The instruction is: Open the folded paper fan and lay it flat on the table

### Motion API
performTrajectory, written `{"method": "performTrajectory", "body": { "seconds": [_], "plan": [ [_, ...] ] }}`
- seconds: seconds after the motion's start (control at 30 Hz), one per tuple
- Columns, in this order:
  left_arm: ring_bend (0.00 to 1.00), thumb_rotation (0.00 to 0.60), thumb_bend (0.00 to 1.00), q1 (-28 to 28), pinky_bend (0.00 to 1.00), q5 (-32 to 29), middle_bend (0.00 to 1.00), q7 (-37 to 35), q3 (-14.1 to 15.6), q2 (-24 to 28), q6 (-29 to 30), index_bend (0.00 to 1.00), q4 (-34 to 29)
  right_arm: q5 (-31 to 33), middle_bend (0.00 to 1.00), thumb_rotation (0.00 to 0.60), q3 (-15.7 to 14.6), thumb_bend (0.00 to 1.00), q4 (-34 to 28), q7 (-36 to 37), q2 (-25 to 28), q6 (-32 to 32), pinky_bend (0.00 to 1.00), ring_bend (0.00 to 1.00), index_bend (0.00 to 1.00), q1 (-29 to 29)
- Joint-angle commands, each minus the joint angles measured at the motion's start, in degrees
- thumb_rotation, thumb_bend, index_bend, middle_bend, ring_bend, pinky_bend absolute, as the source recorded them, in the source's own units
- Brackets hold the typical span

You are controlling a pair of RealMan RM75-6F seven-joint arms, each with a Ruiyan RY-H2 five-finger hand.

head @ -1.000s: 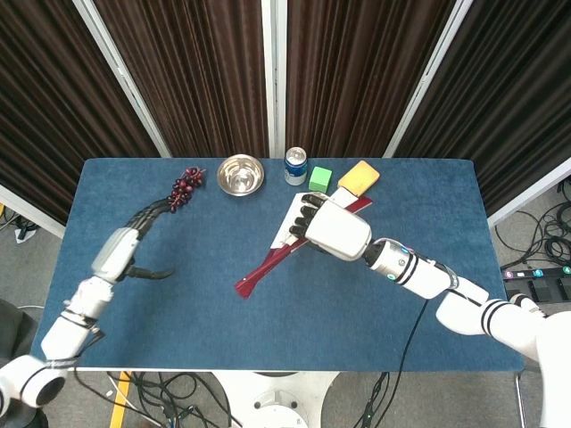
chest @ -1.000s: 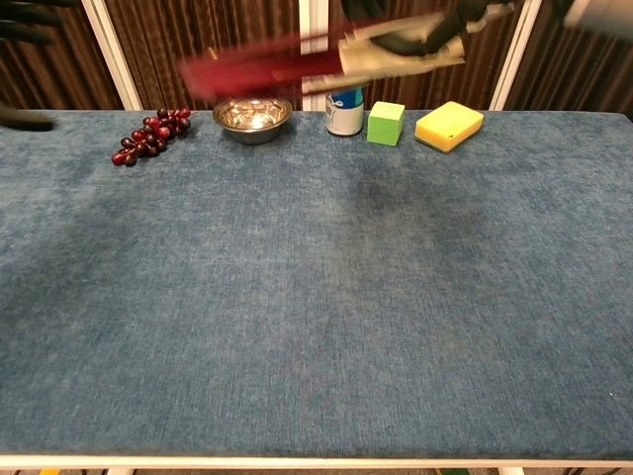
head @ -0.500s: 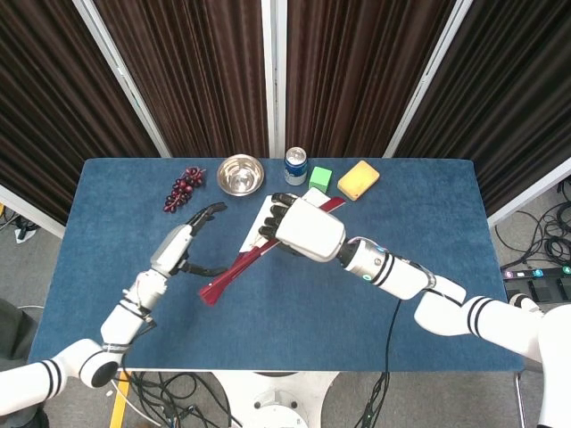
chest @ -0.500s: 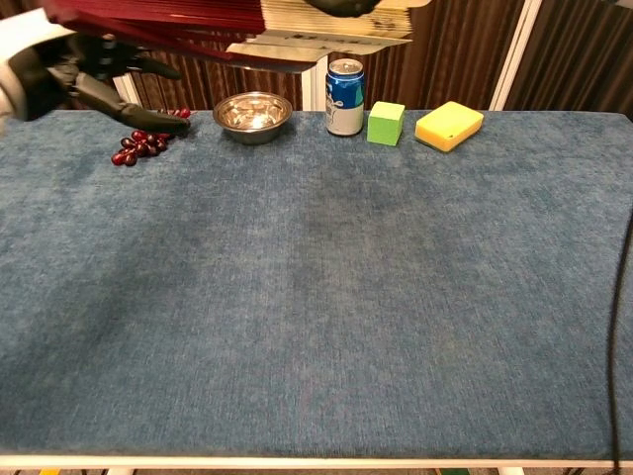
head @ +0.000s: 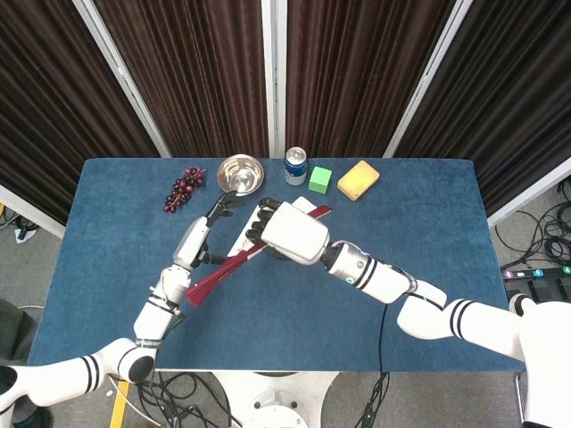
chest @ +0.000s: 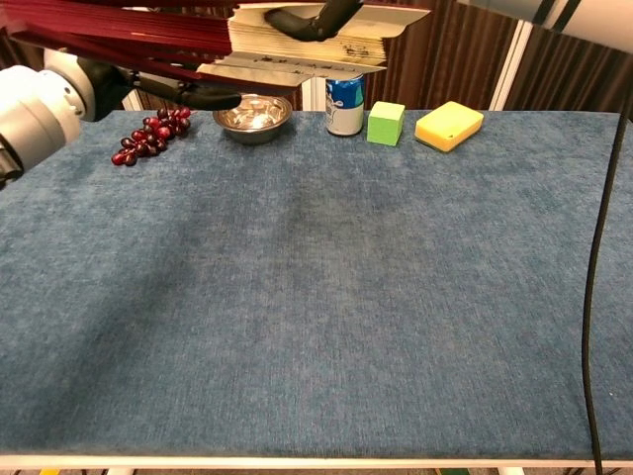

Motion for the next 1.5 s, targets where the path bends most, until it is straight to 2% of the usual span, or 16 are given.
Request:
{"method": "performTrajectory", "body": {
  "seconds": [0.03, 0.4, 0.7, 0.87, 1.13, 1.37, 1.5],
  "plan": [
    [0.19, 0.6, 0.12, -0.38, 0.24, -0.67, 0.34, -0.1, -0.54, -1.25, 0.25, 0.41, 0.69, 0.56, 0.63, 0.6, 0.32, 0.95, 0.17, 0.06, -0.57, -0.35, 0.32, 0.47, 0.8, 0.12],
    [0.36, 0.6, 0.23, -0.85, 0.33, -4.81, 0.53, 0.29, -2.48, -4.97, -0.13, 0.59, 3.12, 1.01, 0.63, 0.6, 0.58, 0.95, 0.56, 0.29, -1.26, -0.39, 0.31, 0.47, 0.8, 0.0],
    [0.5, 0.6, 0.32, -0.58, 0.42, -5.2, 0.68, 0.15, -3.13, -6.97, 1.31, 0.77, 5.12, 1.21, 0.63, 0.6, 0.79, 0.95, 0.82, 0.79, -1.75, -0.5, 0.31, 0.47, 0.8, 0.11],
    [0.55, 0.6, 0.38, -0.22, 0.43, -5.0, 0.74, -0.1, -2.72, -7.35, 1.4, 0.84, 5.69, 1.53, 0.63, 0.6, 0.9, 0.95, 1.2, 0.58, -1.83, -0.59, 0.31, 0.47, 0.8, -0.01],
    [0.57, 0.6, 0.39, 0.34, 0.45, -4.91, 0.76, 4.5, -1.64, -6.43, 1.57, 0.85, 7.29, 0.96, 0.63, 0.6, 0.61, 0.95, 1.24, -0.32, -1.03, 0.08, 0.31, 0.48, 0.8, -0.5],
    [0.57, 0.6, 0.39, 1.58, 0.46, -6.56, 0.75, 12.9, -0.91, -3.43, 1.82, 0.85, 7.49, -0.17, 0.63, 0.6, -0.14, 0.95, -0.55, -2.53, 1.54, 2.24, 0.31, 0.49, 0.8, -2.3],
    [0.57, 0.6, 0.39, 2.65, 0.46, -7.82, 0.75, 20.64, -0.27, -0.99, 2.92, 0.84, 6.99, -0.96, 0.63, 0.6, -0.92, 0.96, -2.16, -4.81, 4.22, 4.17, 0.31, 0.49, 0.79, -4.32]
  ]
}}
